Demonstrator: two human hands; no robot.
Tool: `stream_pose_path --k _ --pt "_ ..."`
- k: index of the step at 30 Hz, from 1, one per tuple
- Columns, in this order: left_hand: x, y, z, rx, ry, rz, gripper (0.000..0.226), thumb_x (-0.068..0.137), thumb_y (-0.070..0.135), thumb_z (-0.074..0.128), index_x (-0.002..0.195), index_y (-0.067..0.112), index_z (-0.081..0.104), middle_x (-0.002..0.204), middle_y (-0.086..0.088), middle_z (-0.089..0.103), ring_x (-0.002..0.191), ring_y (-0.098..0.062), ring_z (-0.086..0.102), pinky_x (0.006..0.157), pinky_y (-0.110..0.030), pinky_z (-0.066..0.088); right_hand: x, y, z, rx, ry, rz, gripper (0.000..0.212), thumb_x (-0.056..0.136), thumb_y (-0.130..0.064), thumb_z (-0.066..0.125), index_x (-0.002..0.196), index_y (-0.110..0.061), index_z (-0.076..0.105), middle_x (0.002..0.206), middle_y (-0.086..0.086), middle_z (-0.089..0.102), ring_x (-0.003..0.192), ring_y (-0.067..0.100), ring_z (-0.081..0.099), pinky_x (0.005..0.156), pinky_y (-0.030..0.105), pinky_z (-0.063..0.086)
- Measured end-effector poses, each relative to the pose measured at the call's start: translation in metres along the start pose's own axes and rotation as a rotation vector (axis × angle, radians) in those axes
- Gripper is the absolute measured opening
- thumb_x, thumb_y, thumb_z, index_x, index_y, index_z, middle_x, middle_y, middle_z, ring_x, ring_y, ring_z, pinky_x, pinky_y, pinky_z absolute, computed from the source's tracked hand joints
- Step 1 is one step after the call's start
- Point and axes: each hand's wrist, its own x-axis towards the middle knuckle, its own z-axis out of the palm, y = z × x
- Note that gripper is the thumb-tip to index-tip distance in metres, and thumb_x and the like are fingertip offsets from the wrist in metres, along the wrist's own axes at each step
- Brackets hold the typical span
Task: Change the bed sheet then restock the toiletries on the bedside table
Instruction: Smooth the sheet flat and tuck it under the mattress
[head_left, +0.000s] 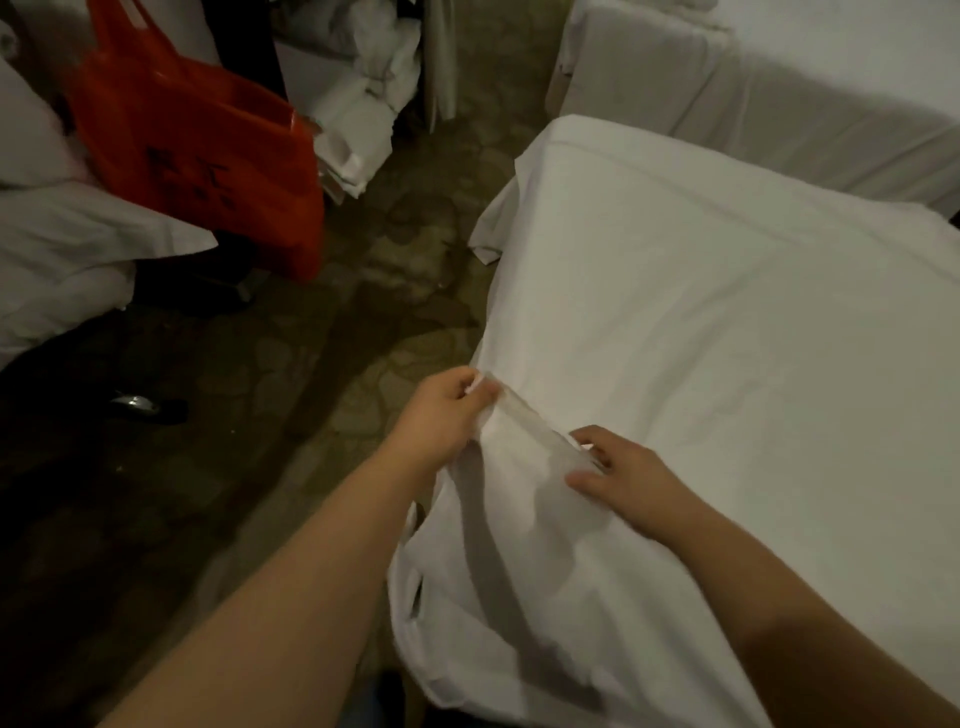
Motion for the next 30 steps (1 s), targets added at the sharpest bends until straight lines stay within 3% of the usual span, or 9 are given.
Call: stream_pose_path --k 2,4,7,10,12,17,22,26,30 --pt "0.031 0.009 0.003 -0.006 -0.03 -0.033 0.033 0.096 0.03 0.051 0.097 -0.001 0.062 0.093 -0.02 0.063 0.076 -0.022 0.055 0.069 -0.03 0.048 0.03 -0.021 -0.002 -0.03 0.061 -0.021 0.004 0.092 -0.021 0.055 0.094 -0.02 0.058 0.087 -0.007 0.056 0.084 0.017 0.054 0.064 0.02 0.036" --pt "0.059 0.015 -0.001 -0.059 -0.072 -0.061 0.036 0.096 0.027 0.052 0.097 -0.008 0.06 0.086 -0.02 0.058 0.072 -0.021 0.052 0.064 -0.022 0.047 0.059 -0.043 -0.014 -0.01 0.138 0.022 0.031 0.096 -0.023 0.049 0.065 -0.021 0.047 0.067 -0.005 0.048 0.066 0.015 0.046 0.056 0.018 0.031" --pt "0.105 0.032 -0.011 -0.232 -0.113 -0.1 0.038 0.095 0.024 0.054 0.095 -0.014 0.058 0.082 -0.013 0.053 0.071 -0.02 0.048 0.057 -0.019 0.043 0.106 -0.068 -0.044 0.131 0.202 0.08 0.045 0.097 -0.021 0.049 0.053 -0.017 0.037 0.056 -0.001 0.04 0.057 0.016 0.038 0.054 0.022 0.029" --pt "0.153 0.049 -0.021 -0.328 -0.243 -0.189 0.022 0.094 0.024 0.055 0.09 0.004 0.063 0.085 -0.006 0.062 0.073 -0.015 0.057 0.069 -0.022 0.051 0.148 -0.086 -0.076 0.249 0.191 0.165 0.041 0.096 -0.022 0.05 0.057 -0.011 0.045 0.06 0.004 0.046 0.06 0.016 0.04 0.057 0.025 0.032" --pt "0.192 0.061 -0.029 -0.329 -0.367 -0.229 0.013 0.091 0.021 0.06 0.083 0.01 0.063 0.083 -0.005 0.064 0.076 -0.019 0.058 0.077 -0.031 0.051 0.18 -0.092 -0.1 0.343 0.202 0.261 0.036 0.096 -0.024 0.051 0.065 -0.007 0.057 0.068 0.006 0.055 0.065 0.017 0.048 0.06 0.026 0.037" --pt "0.257 0.079 -0.037 -0.297 -0.452 -0.177 0.029 0.087 0.015 0.064 0.062 0.011 0.05 0.071 -0.012 0.041 0.068 -0.022 0.037 0.068 -0.032 0.036 0.237 -0.095 -0.143 0.396 0.095 0.466 0.028 0.094 -0.025 0.055 0.077 -0.006 0.068 0.06 0.002 0.059 0.051 0.013 0.05 0.051 0.023 0.04" --pt "0.292 0.08 -0.033 -0.275 -0.493 -0.174 0.042 0.092 0.02 0.059 0.05 0.021 0.055 0.062 -0.008 0.042 0.064 -0.022 0.037 0.063 -0.029 0.037 0.269 -0.086 -0.15 0.395 0.209 0.491 0.026 0.094 -0.026 0.056 0.088 -0.005 0.07 0.077 0.008 0.066 0.066 0.021 0.058 0.059 0.028 0.046" --pt "0.308 0.08 -0.027 -0.328 -0.498 -0.187 0.04 0.094 0.02 0.056 0.054 0.02 0.052 0.067 -0.011 0.04 0.064 -0.022 0.034 0.062 -0.03 0.034 0.285 -0.08 -0.153 0.414 0.285 0.462 0.03 0.092 -0.02 0.058 0.073 0.002 0.062 0.062 0.007 0.051 0.055 0.017 0.045 0.052 0.025 0.035" --pt "0.322 0.078 -0.019 -0.393 -0.52 -0.181 0.031 0.095 0.023 0.052 0.065 0.023 0.058 0.082 -0.011 0.05 0.078 -0.024 0.041 0.075 -0.039 0.036 0.3 -0.077 -0.159 0.406 0.255 0.421 0.043 0.092 -0.029 0.058 0.084 0.013 0.059 0.07 0.013 0.051 0.064 0.021 0.045 0.062 0.03 0.036"
